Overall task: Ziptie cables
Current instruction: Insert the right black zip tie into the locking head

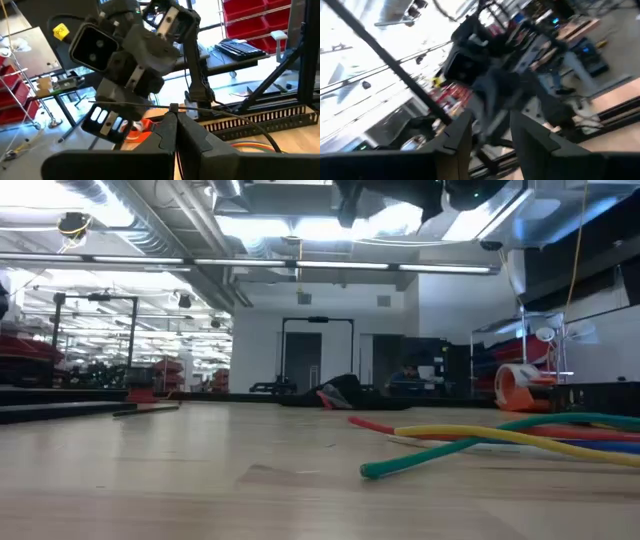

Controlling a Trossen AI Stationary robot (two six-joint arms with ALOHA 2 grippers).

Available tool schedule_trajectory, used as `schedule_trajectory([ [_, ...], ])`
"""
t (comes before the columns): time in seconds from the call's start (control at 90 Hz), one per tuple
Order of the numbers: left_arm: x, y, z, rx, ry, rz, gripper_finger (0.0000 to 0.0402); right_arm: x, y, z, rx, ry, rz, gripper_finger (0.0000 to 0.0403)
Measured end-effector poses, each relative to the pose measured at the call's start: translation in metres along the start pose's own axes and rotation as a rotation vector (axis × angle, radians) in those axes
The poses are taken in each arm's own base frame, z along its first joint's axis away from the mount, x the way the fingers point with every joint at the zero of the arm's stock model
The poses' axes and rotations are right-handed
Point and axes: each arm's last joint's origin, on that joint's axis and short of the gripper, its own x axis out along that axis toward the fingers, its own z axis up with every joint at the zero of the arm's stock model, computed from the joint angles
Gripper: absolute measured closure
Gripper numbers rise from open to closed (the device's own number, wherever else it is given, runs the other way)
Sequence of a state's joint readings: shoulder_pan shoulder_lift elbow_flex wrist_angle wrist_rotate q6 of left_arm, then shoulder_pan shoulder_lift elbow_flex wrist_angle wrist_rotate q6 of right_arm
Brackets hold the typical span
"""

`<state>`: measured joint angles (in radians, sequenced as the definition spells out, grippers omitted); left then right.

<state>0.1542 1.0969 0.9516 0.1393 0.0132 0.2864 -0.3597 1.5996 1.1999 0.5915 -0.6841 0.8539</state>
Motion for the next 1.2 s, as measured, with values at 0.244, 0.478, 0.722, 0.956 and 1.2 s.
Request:
schedule_trajectory([
  [0.244, 0.003, 0.0, -0.001, -0.003, -0.001, 0.003, 0.0402, 0.003, 0.004, 0.0, -0.016, -0.018, 0.022, 0.0276],
  [0.478, 0.013, -0.003, -0.008, -0.023, 0.02, 0.005, 0.0402, 0.005, 0.004, -0.003, -0.016, -0.02, 0.018, 0.0279],
  [0.722, 0.004, -0.005, 0.002, -0.01, -0.021, 0.024, 0.0401, -0.007, -0.003, 0.007, -0.025, 0.001, 0.024, 0.0302],
  [0.956, 0.001, -0.008, 0.004, 0.016, -0.023, 0.037, 0.0402, -0.009, -0.002, 0.007, 0.025, 0.059, 0.075, 0.0306],
  [1.2, 0.009, -0.01, -0.001, 0.02, -0.005, 0.032, 0.0401, 0.003, 0.006, -0.002, -0.009, 0.009, 0.042, 0.0307],
])
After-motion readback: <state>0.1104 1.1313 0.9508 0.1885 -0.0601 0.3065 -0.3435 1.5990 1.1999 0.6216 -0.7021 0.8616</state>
